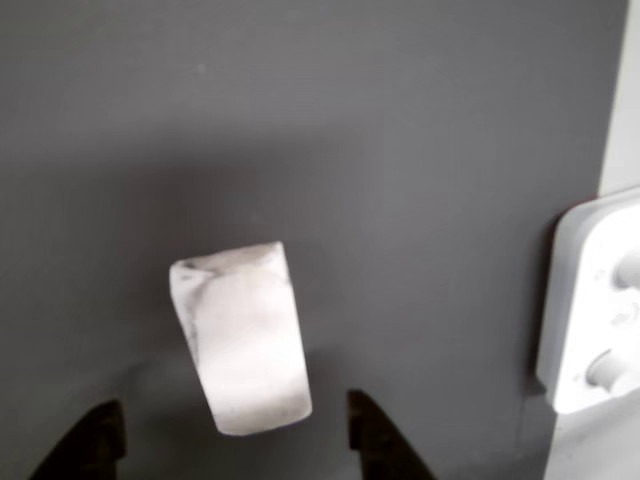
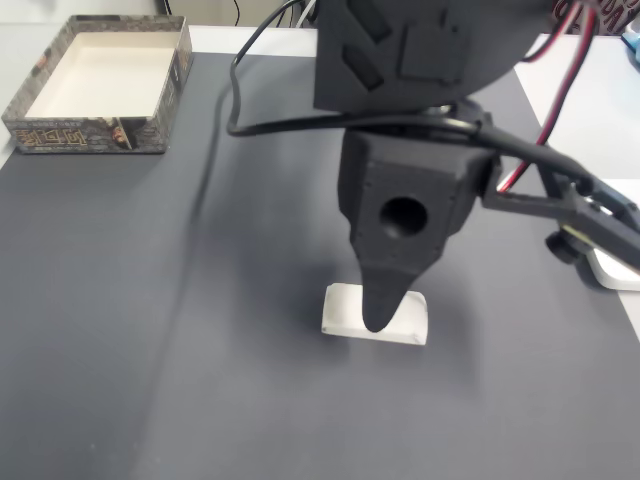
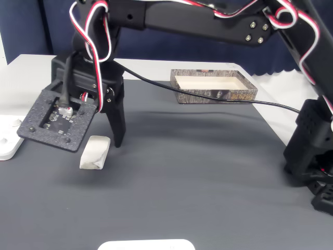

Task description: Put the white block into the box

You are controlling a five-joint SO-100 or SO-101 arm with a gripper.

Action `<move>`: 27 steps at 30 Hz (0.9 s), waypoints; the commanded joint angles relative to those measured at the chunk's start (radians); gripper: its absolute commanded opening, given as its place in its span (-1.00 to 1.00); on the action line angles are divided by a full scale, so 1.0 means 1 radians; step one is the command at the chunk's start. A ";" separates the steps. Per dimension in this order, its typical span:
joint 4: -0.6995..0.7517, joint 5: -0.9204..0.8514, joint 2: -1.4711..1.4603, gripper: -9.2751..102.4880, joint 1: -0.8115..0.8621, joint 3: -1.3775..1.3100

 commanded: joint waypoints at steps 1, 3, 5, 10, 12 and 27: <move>0.035 0.006 0.002 -0.29 -0.023 -0.118; 0.041 0.005 -0.005 -0.29 -0.023 -0.130; 0.074 0.006 -0.026 -0.30 -0.023 -0.172; 0.118 0.003 -0.075 -0.31 -0.023 -0.276; 0.126 0.000 -0.087 -0.31 -0.023 -0.291; 0.147 0.005 -0.126 -0.31 -0.025 -0.308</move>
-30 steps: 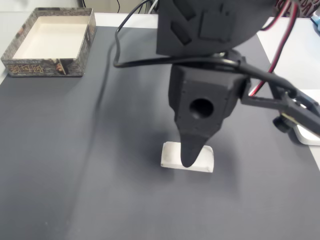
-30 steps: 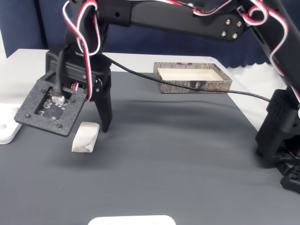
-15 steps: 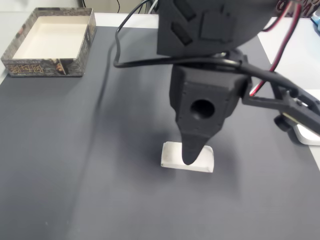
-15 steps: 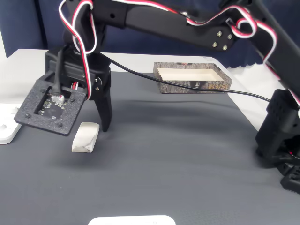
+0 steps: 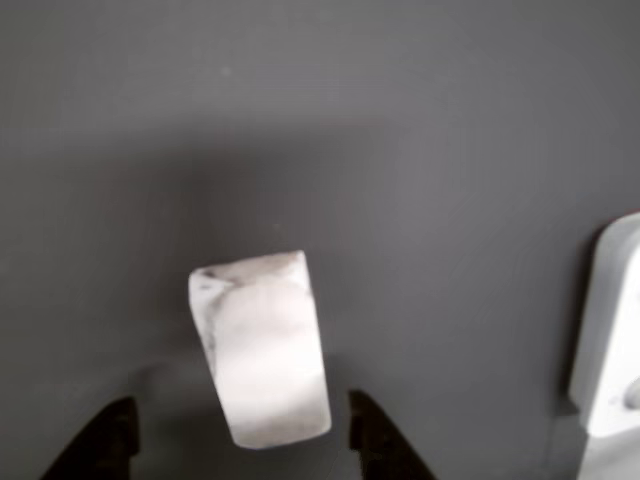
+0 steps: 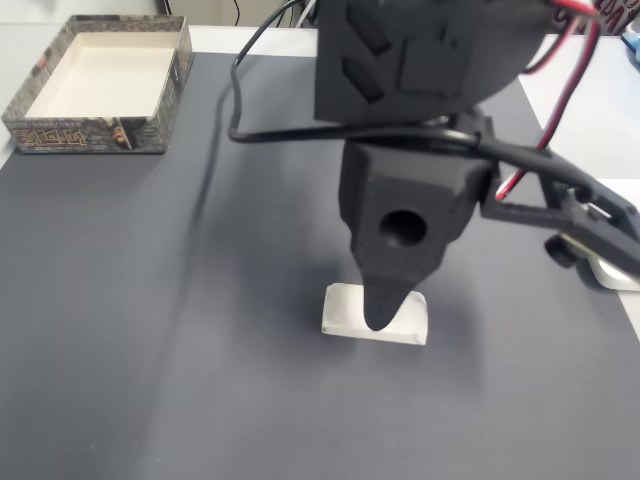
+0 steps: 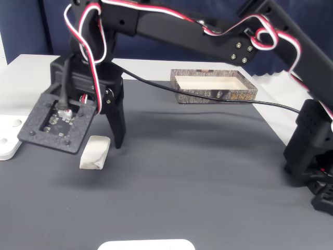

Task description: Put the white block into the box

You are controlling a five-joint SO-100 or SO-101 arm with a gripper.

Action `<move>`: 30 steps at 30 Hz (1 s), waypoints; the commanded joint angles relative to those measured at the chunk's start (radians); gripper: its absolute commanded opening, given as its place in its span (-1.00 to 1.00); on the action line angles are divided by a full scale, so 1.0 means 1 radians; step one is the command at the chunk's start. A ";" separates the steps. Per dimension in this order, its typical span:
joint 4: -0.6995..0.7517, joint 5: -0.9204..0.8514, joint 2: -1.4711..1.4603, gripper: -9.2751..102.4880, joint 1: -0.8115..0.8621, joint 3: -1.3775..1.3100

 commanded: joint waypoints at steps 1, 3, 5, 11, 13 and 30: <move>0.008 0.011 0.017 -0.31 -0.025 -0.075; 0.008 0.011 0.011 -0.31 -0.025 -0.083; 0.008 0.011 0.006 -0.30 -0.025 -0.091; 0.012 0.011 -0.014 -0.30 -0.023 -0.103; 0.012 0.014 -0.020 -0.30 -0.023 -0.109; 0.026 0.038 -0.048 -0.30 -0.021 -0.123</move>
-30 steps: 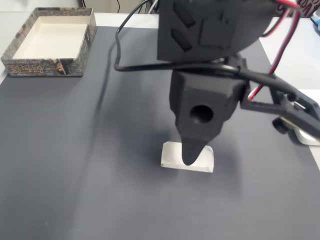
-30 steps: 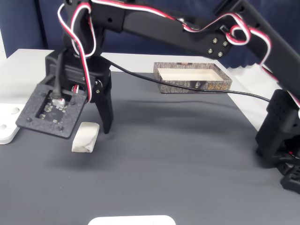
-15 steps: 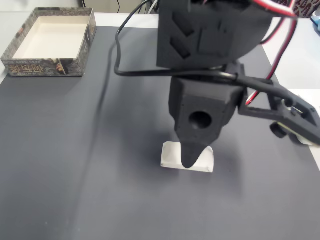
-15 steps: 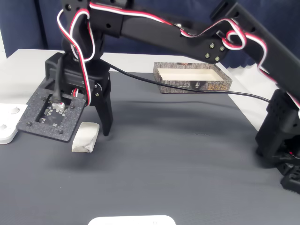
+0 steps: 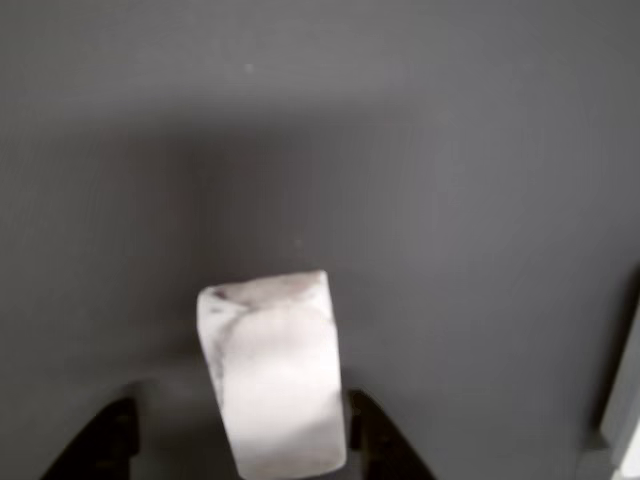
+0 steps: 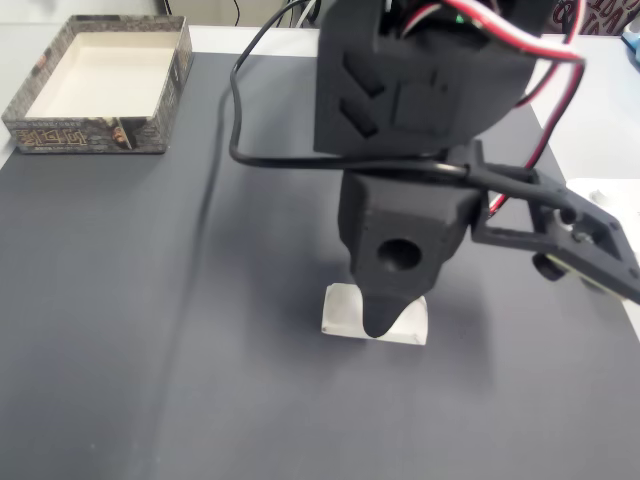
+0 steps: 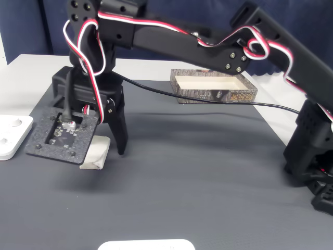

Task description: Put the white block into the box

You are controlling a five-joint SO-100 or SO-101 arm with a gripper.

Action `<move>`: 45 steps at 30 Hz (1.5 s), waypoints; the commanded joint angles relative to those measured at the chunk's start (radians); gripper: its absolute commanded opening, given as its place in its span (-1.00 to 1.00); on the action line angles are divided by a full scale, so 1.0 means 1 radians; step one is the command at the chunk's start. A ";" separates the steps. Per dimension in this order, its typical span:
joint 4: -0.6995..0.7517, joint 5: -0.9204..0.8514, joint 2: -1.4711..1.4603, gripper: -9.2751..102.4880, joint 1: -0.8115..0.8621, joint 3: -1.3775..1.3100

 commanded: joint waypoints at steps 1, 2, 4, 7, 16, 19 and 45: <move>0.011 0.009 0.018 -0.30 -0.021 -0.074; 0.009 0.009 0.017 -0.30 -0.021 -0.078; 0.009 0.012 0.012 -0.30 -0.021 -0.084; 0.009 0.012 0.008 -0.30 -0.020 -0.091; 0.014 0.015 -0.008 -0.29 -0.021 -0.092; 0.014 0.018 -0.012 -0.29 -0.021 -0.092; 0.012 0.029 -0.034 -0.37 -0.029 -0.095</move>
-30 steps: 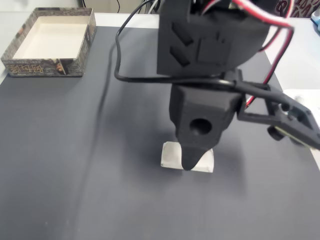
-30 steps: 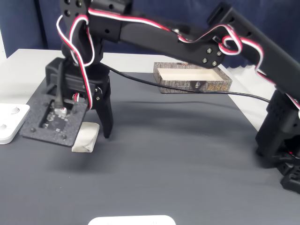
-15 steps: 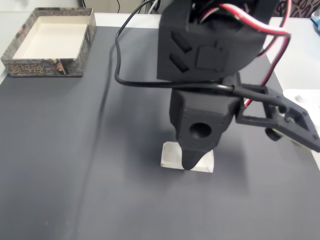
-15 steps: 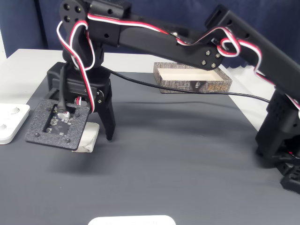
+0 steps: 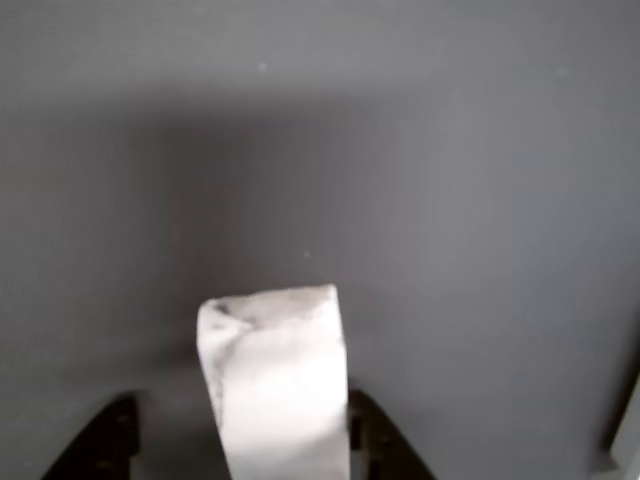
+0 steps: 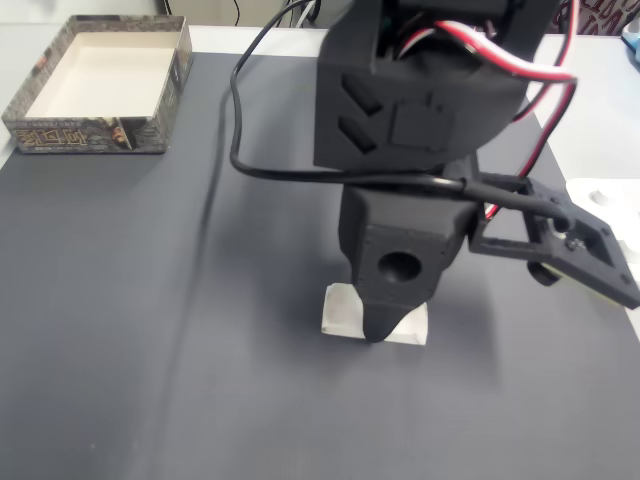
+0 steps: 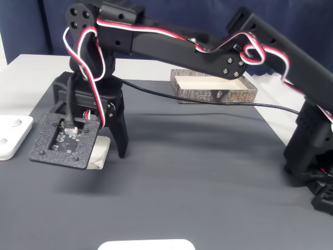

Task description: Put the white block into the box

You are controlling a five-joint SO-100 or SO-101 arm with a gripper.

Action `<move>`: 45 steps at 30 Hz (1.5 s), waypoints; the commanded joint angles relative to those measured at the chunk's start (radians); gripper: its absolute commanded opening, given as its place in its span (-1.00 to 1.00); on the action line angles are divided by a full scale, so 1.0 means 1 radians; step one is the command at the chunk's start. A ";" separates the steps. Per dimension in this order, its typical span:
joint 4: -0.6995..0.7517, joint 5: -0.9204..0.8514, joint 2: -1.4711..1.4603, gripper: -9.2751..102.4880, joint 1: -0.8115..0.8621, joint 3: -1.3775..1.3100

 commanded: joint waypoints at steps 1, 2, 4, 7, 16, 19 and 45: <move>0.009 0.012 0.006 -0.39 -0.029 -0.066; 0.008 0.012 0.006 -0.41 -0.029 -0.066; 0.008 0.012 0.006 -0.45 -0.031 -0.066; 0.008 0.026 0.006 -0.49 -0.031 -0.064; 0.006 0.040 0.006 -0.61 -0.031 -0.057; 0.009 0.043 0.002 -0.69 -0.031 -0.051; 0.020 -0.043 0.187 -0.76 -0.038 0.098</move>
